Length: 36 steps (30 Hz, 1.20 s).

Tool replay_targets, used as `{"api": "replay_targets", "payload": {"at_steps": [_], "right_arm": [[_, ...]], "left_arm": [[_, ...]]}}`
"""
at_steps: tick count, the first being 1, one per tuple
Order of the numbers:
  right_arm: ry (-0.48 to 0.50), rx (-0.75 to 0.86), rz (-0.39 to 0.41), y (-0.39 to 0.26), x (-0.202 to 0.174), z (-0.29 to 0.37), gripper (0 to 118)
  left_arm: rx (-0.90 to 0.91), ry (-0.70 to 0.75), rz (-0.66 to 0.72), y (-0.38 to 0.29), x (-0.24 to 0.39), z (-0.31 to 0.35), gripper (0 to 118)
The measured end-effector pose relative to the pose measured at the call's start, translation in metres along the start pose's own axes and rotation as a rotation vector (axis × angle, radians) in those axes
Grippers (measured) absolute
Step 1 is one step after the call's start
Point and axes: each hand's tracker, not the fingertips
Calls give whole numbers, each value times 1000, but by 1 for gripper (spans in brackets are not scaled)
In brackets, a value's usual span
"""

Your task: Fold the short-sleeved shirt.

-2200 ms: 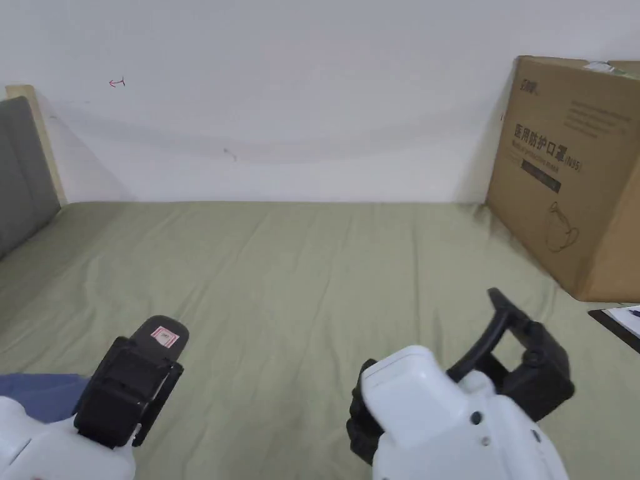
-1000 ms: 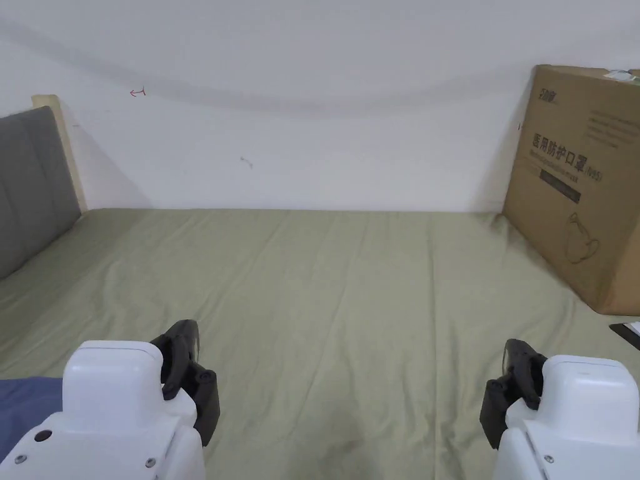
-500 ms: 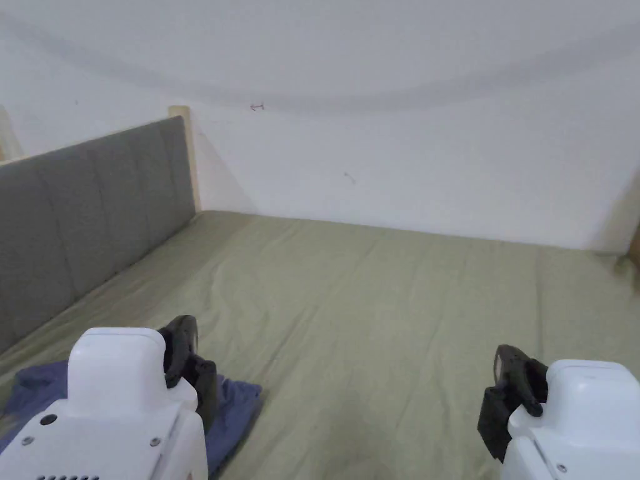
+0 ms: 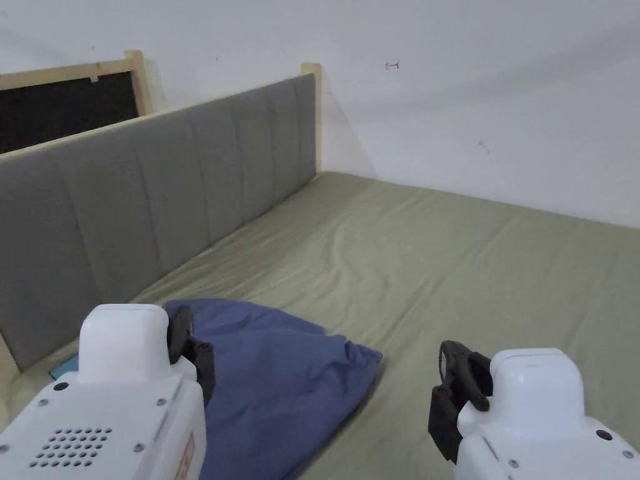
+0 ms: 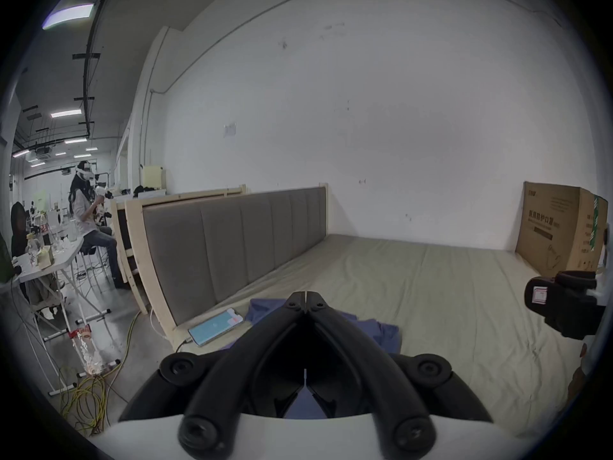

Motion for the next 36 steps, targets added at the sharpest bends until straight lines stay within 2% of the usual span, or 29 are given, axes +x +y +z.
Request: {"api": "replay_targets", "payload": {"at_steps": [5,6,7,9,10,11,14,19,22,25,28,30,31,32,33,35,36], "right_arm": [[2,-51,-38,-8,6,-12,0],[2,-62,-46,-10,7,-15,0],[-3,-71,-48,-11,8,-18,0],[-10,-94,-40,-15,8,-25,0],[-14,-105,-34,-17,8,-29,0],[-19,-119,-31,-19,8,-33,0],[-20,-165,-32,-29,10,-48,0],[-24,-243,-33,-44,15,-70,0],[-26,-290,-40,-52,22,-82,0],[-32,-322,-49,-59,29,-88,0],[-48,-350,-69,-65,37,-92,0],[-56,-364,-88,-68,42,-93,0],[-62,-369,-97,-70,43,-93,0],[-66,-375,-108,-71,46,-93,0],[-67,-380,-120,-73,48,-92,0],[-75,-392,-145,-74,52,-91,0],[-73,-390,-156,-75,54,-89,0]], "left_arm": [[-161,-33,65,-24,-15,-49,2],[-190,-28,65,-30,-17,-61,23],[-229,-51,49,-34,-17,-72,50],[-293,-68,60,-48,-16,-100,116],[-322,-84,82,-55,-17,-112,117],[-300,-101,118,-59,-15,-127,117],[-470,-134,139,-77,-4,-183,117],[-645,-182,2,-113,32,-243,117],[-712,-183,10,-131,48,-275,117],[-786,-201,40,-144,58,-298,117],[-824,-139,-23,-160,69,-308,116],[-805,-124,-14,-155,72,-303,114],[-794,-106,-3,-151,70,-299,107],[-778,-82,2,-147,69,-297,95],[-771,-69,0,-143,67,-296,74],[-770,-32,1,-139,62,-297,41],[-778,-16,-12,-138,59,-299,15]]}}
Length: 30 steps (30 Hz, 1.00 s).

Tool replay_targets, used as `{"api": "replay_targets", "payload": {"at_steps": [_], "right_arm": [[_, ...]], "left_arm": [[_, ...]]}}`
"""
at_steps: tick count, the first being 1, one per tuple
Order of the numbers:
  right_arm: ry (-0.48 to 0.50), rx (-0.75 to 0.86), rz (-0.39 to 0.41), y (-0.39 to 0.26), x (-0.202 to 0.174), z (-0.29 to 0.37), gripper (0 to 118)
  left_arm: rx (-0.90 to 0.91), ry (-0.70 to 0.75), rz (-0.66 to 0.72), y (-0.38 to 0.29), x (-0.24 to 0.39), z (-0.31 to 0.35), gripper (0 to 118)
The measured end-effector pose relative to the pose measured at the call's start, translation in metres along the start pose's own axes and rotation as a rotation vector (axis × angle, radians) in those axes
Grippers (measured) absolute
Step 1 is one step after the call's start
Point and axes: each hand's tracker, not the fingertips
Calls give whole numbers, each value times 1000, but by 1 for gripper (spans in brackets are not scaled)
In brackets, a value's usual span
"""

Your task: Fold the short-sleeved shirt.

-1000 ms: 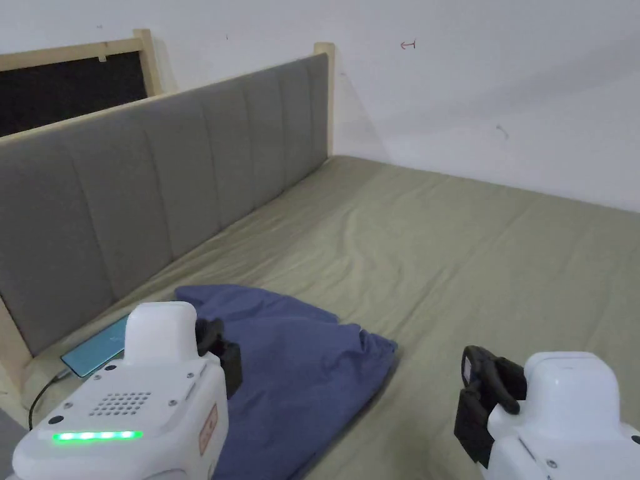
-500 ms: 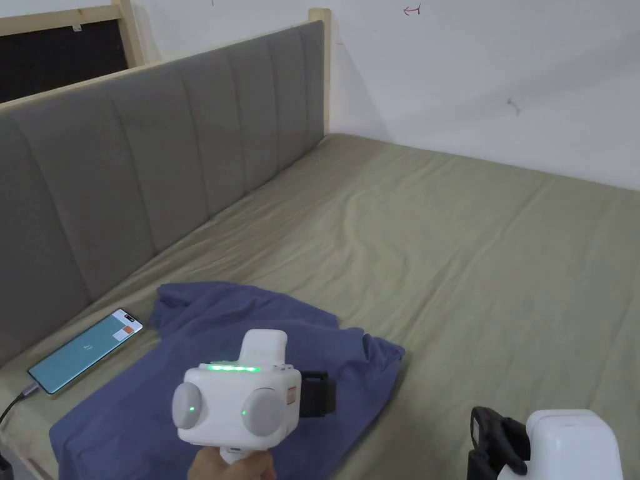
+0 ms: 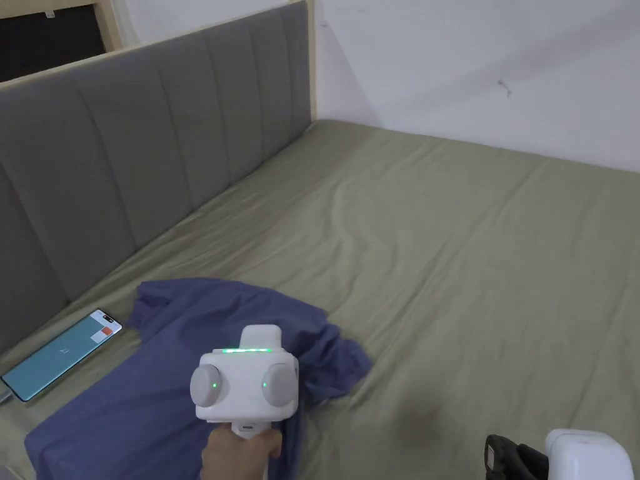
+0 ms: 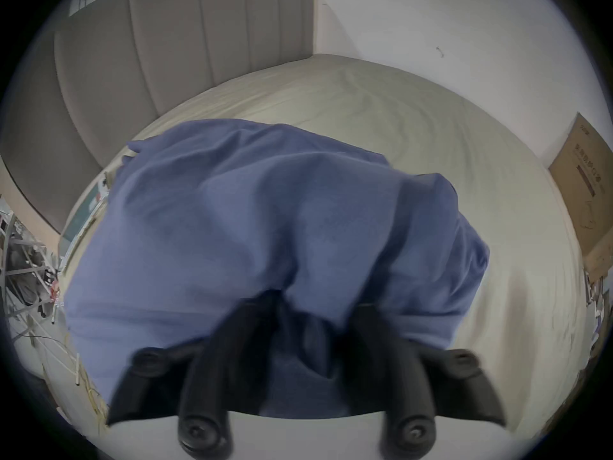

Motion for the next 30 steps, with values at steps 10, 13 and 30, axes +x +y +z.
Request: {"api": "replay_targets", "payload": {"at_steps": [10,13,30], "right_arm": [[-52,41,-51,-1,31,32,0],[-89,64,-86,0,47,44,0],[-381,292,-216,6,146,169,0]], "left_arm": [[-20,-176,241,21,-37,40,3],[51,-173,165,32,-27,77,3],[303,-854,-184,62,227,291,3]]}}
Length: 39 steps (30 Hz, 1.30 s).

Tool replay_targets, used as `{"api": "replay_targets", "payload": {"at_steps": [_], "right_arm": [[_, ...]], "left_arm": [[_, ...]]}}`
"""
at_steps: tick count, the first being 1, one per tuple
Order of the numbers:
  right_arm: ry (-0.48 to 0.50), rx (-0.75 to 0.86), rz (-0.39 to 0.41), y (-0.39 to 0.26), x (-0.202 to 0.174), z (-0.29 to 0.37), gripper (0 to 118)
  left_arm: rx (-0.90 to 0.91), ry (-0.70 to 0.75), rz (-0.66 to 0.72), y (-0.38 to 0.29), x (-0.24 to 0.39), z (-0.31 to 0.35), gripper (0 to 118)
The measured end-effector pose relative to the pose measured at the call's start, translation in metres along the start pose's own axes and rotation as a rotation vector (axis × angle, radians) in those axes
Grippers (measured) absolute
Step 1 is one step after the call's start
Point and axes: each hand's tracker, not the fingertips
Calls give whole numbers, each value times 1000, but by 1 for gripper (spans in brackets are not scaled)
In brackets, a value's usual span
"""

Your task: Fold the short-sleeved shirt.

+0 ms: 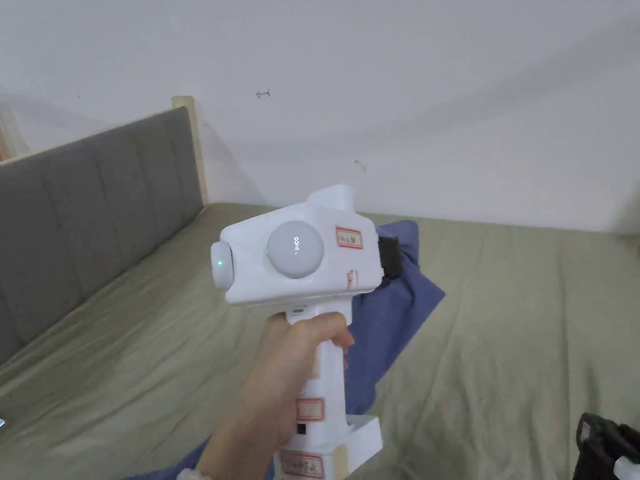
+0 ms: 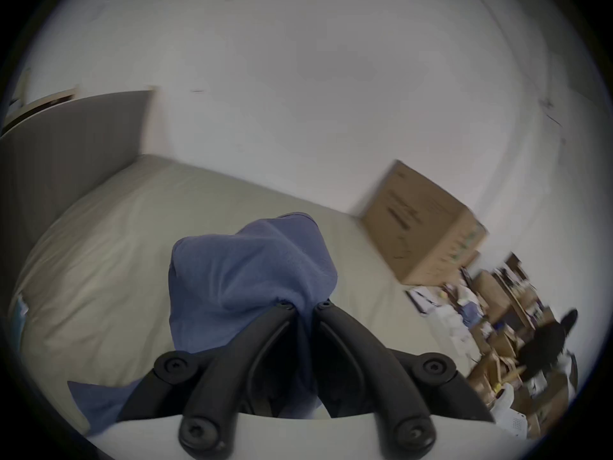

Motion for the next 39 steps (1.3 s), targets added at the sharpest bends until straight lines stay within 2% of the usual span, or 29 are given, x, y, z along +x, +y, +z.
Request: {"api": "replay_targets", "payload": {"at_steps": [4,7,10,13,14,17,22,23,24,27,28,32,35,36,37,38,39], "right_arm": [[-131,43,-13,10,43,22,0],[-206,38,-66,10,75,31,0],[-233,9,-130,2,99,32,0],[-251,-28,-143,-10,110,31,0],[-253,-40,-139,-14,113,29,0],[-246,-81,-135,-21,116,22,0],[-233,-103,-166,-24,117,12,0],[-228,-104,-173,-24,116,12,0],[-221,-103,-175,-24,115,12,0],[-212,-111,-163,-23,110,9,0],[-210,-118,-158,-23,108,7,0],[-174,-143,-138,-26,97,0,0],[-137,-163,-125,-29,85,-7,0],[-121,-169,-118,-31,79,-10,0],[-110,-177,-113,-32,74,-12,0],[-96,-185,-104,-34,69,-16,0],[-78,-196,-96,-36,63,-20,0]], "left_arm": [[-123,-223,13,-33,69,-48,3],[-287,-244,-41,-100,107,-88,3],[-565,-272,-63,-191,115,-133,3],[-772,-150,-59,-275,106,-162,3],[-801,-140,-49,-295,102,-168,3],[-790,-87,-163,-318,100,-170,3],[-799,-117,-127,-304,97,-173,10],[-800,-143,-125,-302,96,-171,19],[-792,-155,-108,-298,96,-167,38],[-676,-198,-67,-276,95,-150,107],[-628,-227,-80,-265,92,-142,115],[-544,-182,-85,-214,63,-107,116],[-496,-94,-37,-193,13,-81,112],[-476,-40,-31,-189,-5,-71,94],[-452,8,-35,-190,-23,-62,57],[-404,65,-37,-191,-41,-51,9],[-392,131,-50,-194,-59,-43,0]]}}
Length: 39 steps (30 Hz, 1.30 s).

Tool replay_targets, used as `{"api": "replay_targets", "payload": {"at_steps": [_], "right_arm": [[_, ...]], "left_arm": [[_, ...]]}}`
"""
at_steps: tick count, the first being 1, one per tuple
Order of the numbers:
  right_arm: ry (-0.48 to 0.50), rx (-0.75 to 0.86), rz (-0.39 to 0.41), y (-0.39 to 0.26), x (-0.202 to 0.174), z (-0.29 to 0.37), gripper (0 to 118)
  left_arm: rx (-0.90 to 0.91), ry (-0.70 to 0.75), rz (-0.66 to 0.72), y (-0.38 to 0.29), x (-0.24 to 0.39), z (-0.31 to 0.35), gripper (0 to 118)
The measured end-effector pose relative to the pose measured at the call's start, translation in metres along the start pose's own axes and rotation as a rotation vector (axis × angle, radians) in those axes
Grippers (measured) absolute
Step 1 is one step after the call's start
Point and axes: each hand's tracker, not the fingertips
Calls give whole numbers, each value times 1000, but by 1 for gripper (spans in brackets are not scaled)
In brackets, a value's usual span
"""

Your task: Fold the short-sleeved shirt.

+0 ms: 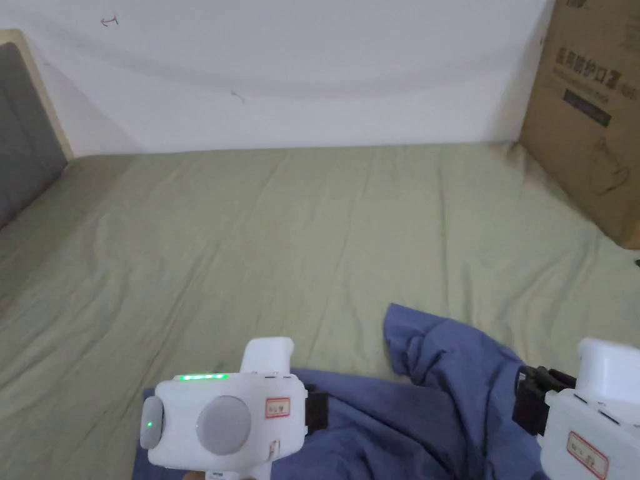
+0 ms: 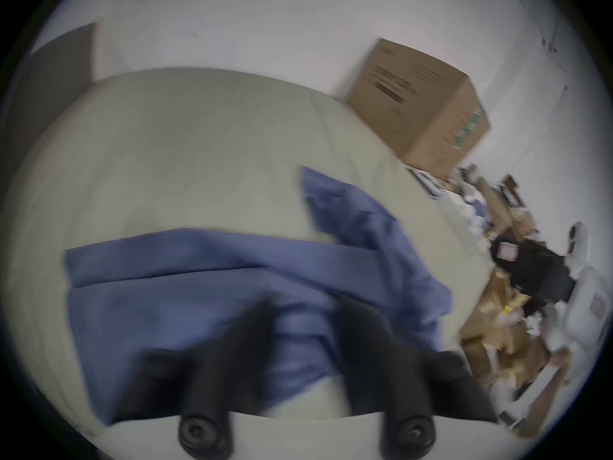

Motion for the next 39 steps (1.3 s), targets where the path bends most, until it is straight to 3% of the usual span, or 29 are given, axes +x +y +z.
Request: {"api": "replay_targets", "payload": {"at_steps": [5,9,13,14,16,17,18,23,25,29,31,32,33,39], "right_arm": [[56,-55,32,-9,-23,-19,0],[65,-94,67,-14,-36,-33,0],[68,-124,78,-16,-42,-47,0],[67,-130,83,-16,-44,-50,0],[63,-144,96,-16,-45,-55,0],[59,-149,103,-15,-46,-57,0],[56,-153,109,-14,-46,-58,0],[37,-170,126,-6,-43,-70,0],[36,-174,117,-6,-41,-74,0],[38,-199,104,-8,-36,-82,0],[34,-213,98,-11,-33,-85,0],[37,-219,96,-12,-31,-85,0],[39,-224,95,-11,-28,-85,0],[55,-236,83,18,0,-97,0]], "left_arm": [[-57,73,240,-23,-89,9,0],[-42,251,237,-16,-135,11,0],[-57,300,224,10,-159,-5,0],[-61,300,217,16,-165,-11,9],[-64,279,223,31,-170,-27,75],[-69,294,225,38,-170,-38,102],[-66,323,225,41,-173,-42,109],[-157,385,214,48,-173,-76,107],[-142,456,129,44,-158,-79,99],[-110,475,57,38,-133,-73,52],[-109,498,1,38,-126,-71,10],[-109,526,-27,38,-121,-72,3],[-117,580,-60,38,-118,-73,3],[-93,489,18,50,-121,-46,3]]}}
